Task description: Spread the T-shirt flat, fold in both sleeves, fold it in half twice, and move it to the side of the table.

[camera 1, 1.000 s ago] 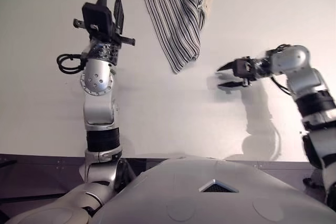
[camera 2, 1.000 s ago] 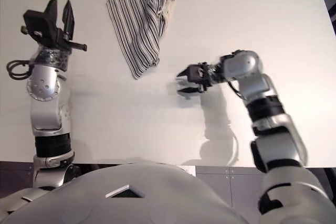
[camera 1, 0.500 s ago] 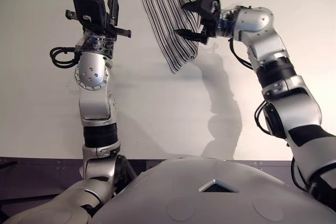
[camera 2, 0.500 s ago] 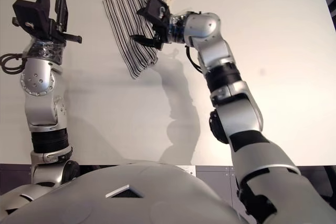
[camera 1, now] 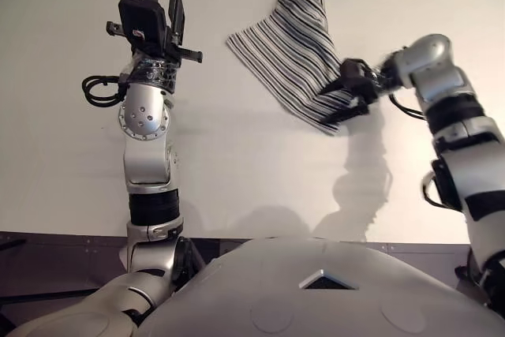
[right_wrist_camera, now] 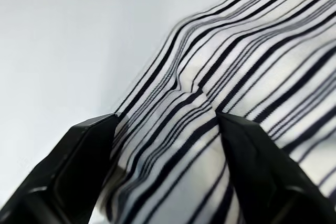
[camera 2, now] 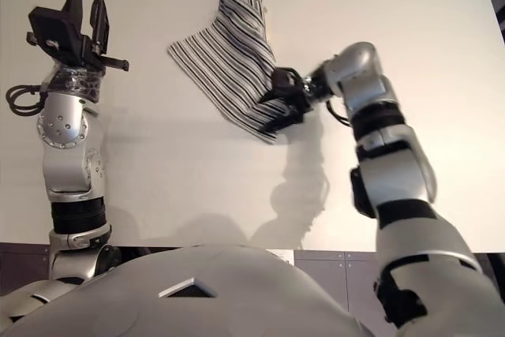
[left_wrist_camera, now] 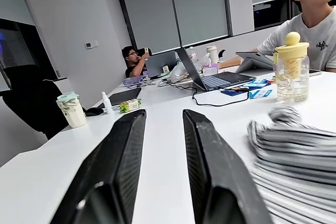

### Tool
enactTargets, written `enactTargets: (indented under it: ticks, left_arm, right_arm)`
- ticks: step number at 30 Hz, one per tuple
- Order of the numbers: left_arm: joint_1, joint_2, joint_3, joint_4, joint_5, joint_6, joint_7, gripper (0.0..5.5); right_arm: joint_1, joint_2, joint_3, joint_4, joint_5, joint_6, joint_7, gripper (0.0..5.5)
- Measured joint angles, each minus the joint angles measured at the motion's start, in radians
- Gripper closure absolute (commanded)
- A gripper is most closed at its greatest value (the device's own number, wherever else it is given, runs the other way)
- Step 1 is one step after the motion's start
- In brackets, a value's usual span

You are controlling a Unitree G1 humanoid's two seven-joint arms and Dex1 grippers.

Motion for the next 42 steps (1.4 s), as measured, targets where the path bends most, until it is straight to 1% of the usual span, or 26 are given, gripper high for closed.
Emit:
enactTargets:
  ticks: [3, 4, 5, 6, 10, 13, 15, 18, 21, 24, 26, 28, 29, 32, 34, 37, 39, 42]
  left_arm:
    - [-0.07, 0.026, 0.02, -0.03, -0.018, 0.07, -0.013, 4.21]
    - [-0.108, 0.049, 0.022, -0.045, -0.026, 0.101, -0.033, 4.21]
    - [-0.149, 0.084, 0.015, -0.062, -0.042, 0.137, -0.079, 4.21]
    - [-0.168, 0.137, -0.022, -0.08, -0.05, 0.17, -0.161, 4.21]
    - [-0.197, 0.245, -0.125, -0.051, -0.082, 0.225, -0.377, 4.21]
    - [-0.322, 0.283, -0.196, 0.057, -0.086, 0.208, -0.512, 4.21]
    - [-0.379, 0.302, -0.229, 0.146, -0.084, 0.16, -0.584, 4.21]
    - [-0.393, 0.322, -0.298, 0.318, -0.078, 0.103, -0.708, 4.21]
    - [-0.373, 0.288, -0.338, 0.451, -0.095, 0.092, -0.778, 4.21]
    - [-0.348, 0.27, -0.335, 0.526, -0.109, 0.081, -0.796, 4.21]
    - [-0.351, 0.271, -0.306, 0.549, -0.13, 0.076, -0.805, 4.21]
    - [-0.355, 0.27, -0.303, 0.558, -0.138, 0.077, -0.83, 4.21]
    - [-0.362, 0.262, -0.309, 0.568, -0.138, 0.087, -0.849, 4.21]
    - [-0.384, 0.219, -0.341, 0.602, -0.138, 0.116, -0.885, 4.21]
    - [-0.424, 0.188, -0.373, 0.625, -0.128, 0.14, -0.892, 4.21]
    - [-0.457, 0.178, -0.436, 0.67, -0.089, 0.175, -0.939, 4.21]
    - [-0.457, 0.197, -0.476, 0.711, -0.086, 0.27, -1.027, 4.21]
    - [-0.453, 0.271, -0.481, 0.7, -0.108, 0.334, -1.133, 4.21]
  right_arm:
    - [0.202, -0.245, 0.08, -0.349, 0.127, 0.04, 0.041, 2.14]
    - [0.25, -0.296, 0.085, -0.437, 0.138, 0.048, 0.045, 2.14]
    - [0.293, -0.335, 0.075, -0.518, 0.146, 0.067, 0.048, 2.14]
    - [0.346, -0.355, 0.055, -0.611, 0.166, 0.114, 0.047, 2.14]
    - [0.457, -0.396, 0.023, -0.856, 0.225, 0.248, 0.039, 2.14]
    - [0.496, -0.402, 0.009, -0.951, 0.245, 0.289, 0.007, 2.14]
    - [0.501, -0.38, 0.0, -0.988, 0.264, 0.326, -0.026, 2.14]
    - [0.5, -0.341, -0.031, -1.057, 0.316, 0.375, -0.073, 2.14]
    - [0.504, -0.331, -0.039, -1.1, 0.325, 0.396, -0.112, 2.14]
    - [0.505, -0.31, -0.062, -1.138, 0.367, 0.438, -0.143, 2.14]
    - [0.496, -0.301, -0.114, -1.164, 0.434, 0.487, -0.168, 2.14]
    - [0.468, -0.292, -0.163, -1.173, 0.49, 0.53, -0.197, 2.14]
    - [0.451, -0.285, -0.19, -1.173, 0.515, 0.55, -0.217, 2.14]
    - [0.433, -0.275, -0.222, -1.169, 0.537, 0.568, -0.246, 2.14]
    - [0.425, -0.274, -0.225, -1.165, 0.537, 0.573, -0.258, 2.14]
    - [0.423, -0.269, -0.225, -1.165, 0.537, 0.58, -0.274, 2.14]
    - [0.414, -0.255, -0.225, -1.164, 0.537, 0.584, -0.295, 2.14]
    - [0.389, -0.249, -0.225, -1.163, 0.537, 0.588, -0.306, 2.14]
